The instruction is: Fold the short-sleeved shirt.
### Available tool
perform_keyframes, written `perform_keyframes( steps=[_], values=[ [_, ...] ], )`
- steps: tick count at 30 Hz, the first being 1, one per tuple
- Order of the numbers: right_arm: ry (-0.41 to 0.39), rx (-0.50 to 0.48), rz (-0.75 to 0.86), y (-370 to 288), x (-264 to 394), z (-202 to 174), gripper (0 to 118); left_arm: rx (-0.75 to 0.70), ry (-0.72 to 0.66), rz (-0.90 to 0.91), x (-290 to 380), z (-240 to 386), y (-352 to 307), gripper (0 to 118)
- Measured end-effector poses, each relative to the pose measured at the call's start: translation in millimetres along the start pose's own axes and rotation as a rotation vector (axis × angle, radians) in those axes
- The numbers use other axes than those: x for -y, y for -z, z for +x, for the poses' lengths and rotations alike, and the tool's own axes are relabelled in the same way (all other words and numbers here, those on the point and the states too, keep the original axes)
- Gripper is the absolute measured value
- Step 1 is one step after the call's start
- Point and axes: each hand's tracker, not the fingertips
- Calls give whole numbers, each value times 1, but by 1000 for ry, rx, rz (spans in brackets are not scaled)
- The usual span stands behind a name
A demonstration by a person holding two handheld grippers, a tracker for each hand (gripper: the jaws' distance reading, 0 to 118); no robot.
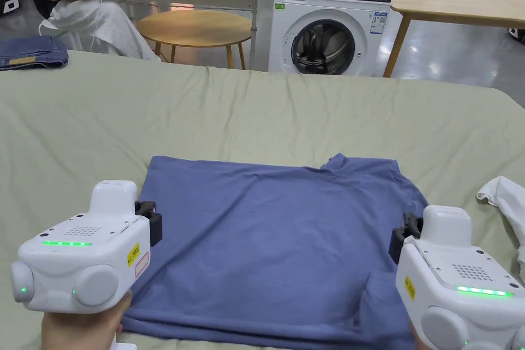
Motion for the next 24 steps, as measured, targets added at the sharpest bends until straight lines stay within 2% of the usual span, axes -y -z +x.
perform_keyframes(
  steps=[5, 14, 15, 16, 17, 18, 19, 24],
  values=[
    [10, -6, -41, 2, 4, -1, 0, 2, -25, -88, 4, -14, -3, 0],
    [-7, -16, -128, 10, 26, 3, 0, -3, -89, -375, 33, -79, -2, 1],
    [-9, -18, -139, 11, 28, 2, 0, -12, -91, -409, 37, -83, -1, 12],
    [-12, -19, -146, 12, 30, 2, 0, -25, -108, -445, 41, -87, 2, 34],
    [-14, -18, -151, 12, 32, 1, 0, -27, -125, -481, 45, -91, 6, 49],
    [-15, -19, -159, 11, 33, 1, 0, -22, -147, -504, 50, -96, 10, 63],
    [-16, -21, -163, 11, 34, 1, 0, -29, -166, -522, 54, -98, 14, 72],
    [-31, -22, -181, 7, 36, -1, 0, -105, -173, -597, 73, -90, 24, 72]
  ],
)
